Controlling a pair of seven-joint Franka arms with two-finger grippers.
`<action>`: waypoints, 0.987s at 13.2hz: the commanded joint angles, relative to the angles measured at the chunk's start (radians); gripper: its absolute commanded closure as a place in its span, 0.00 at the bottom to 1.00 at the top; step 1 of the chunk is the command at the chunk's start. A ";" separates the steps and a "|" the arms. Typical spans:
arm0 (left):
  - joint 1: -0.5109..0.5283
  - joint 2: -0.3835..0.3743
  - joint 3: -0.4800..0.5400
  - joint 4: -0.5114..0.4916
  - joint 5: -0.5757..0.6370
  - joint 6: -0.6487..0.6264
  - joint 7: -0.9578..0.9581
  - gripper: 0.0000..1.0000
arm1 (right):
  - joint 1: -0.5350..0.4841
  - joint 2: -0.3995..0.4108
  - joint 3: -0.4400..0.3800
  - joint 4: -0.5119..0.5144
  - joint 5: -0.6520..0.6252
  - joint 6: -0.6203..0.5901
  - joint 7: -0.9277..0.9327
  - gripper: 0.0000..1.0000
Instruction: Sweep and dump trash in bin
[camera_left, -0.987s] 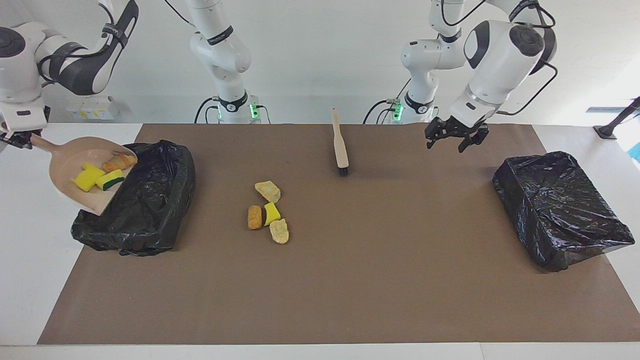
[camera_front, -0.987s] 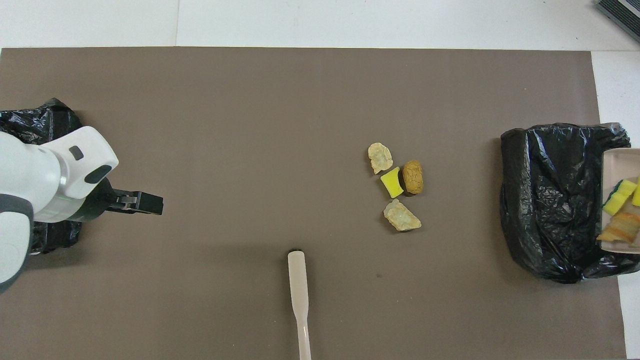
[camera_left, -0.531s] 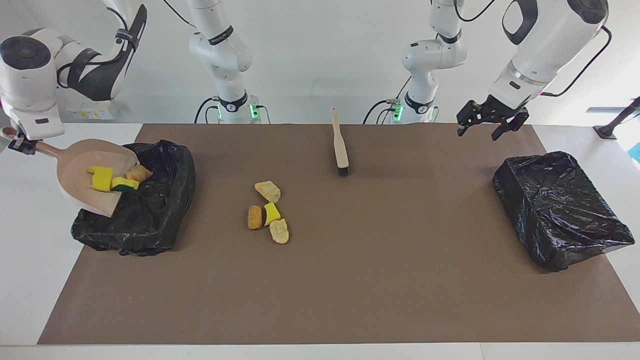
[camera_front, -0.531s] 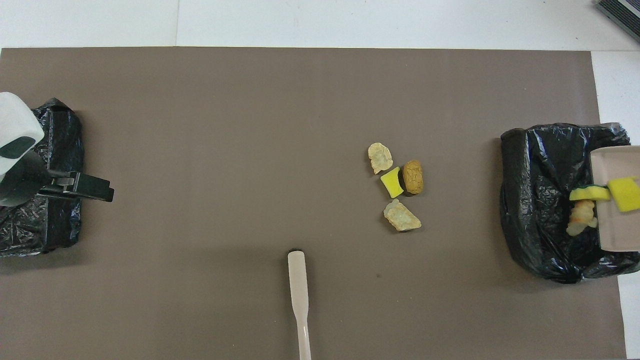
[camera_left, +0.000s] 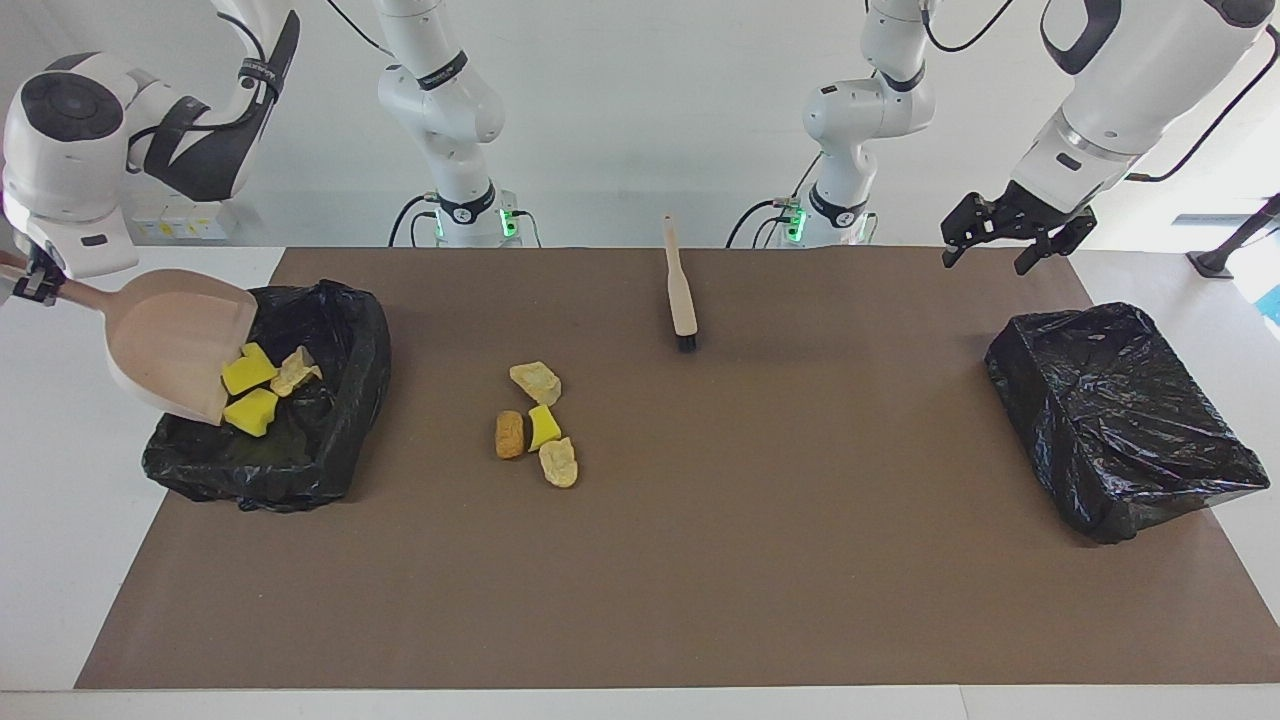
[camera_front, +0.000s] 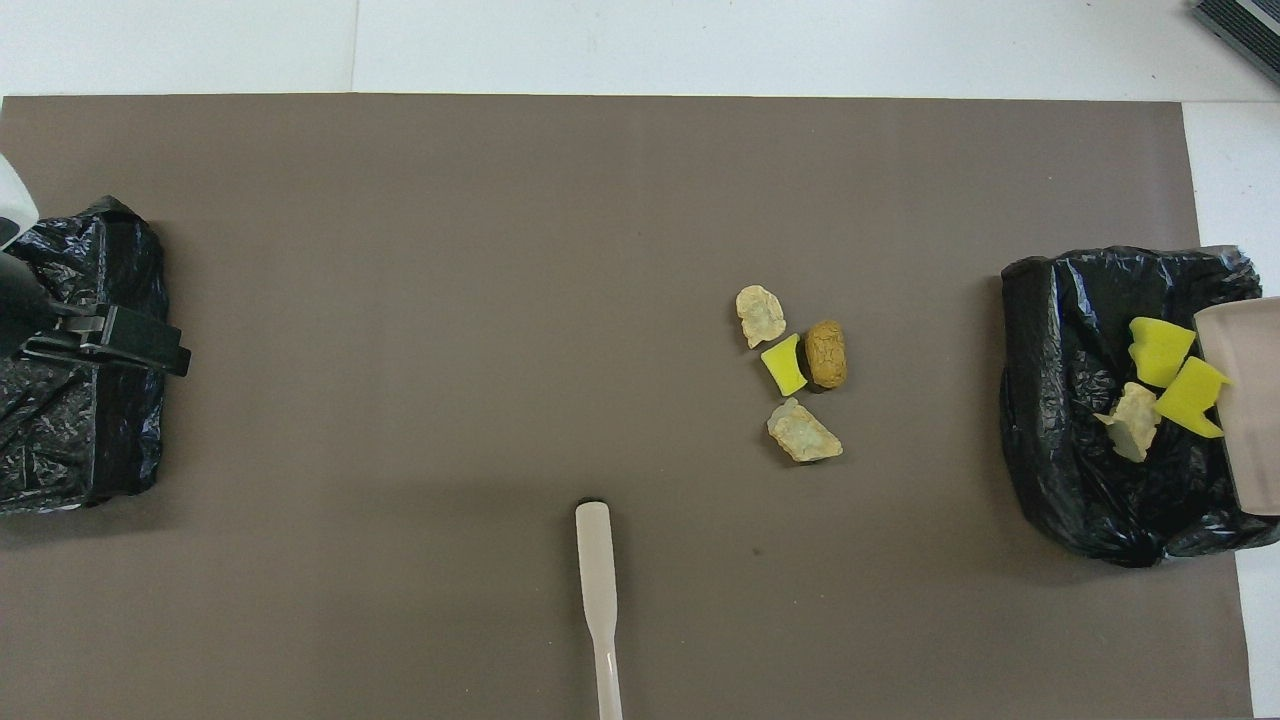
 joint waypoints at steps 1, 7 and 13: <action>0.007 0.025 -0.006 0.039 0.016 -0.029 0.002 0.00 | -0.003 -0.054 0.044 0.044 -0.007 -0.123 -0.028 1.00; -0.123 0.005 0.155 0.045 0.009 -0.019 0.011 0.00 | 0.000 -0.101 0.181 0.118 0.139 -0.465 0.205 1.00; -0.123 -0.005 0.158 0.025 0.018 0.015 0.017 0.00 | 0.000 -0.131 0.429 0.110 0.451 -0.617 1.015 1.00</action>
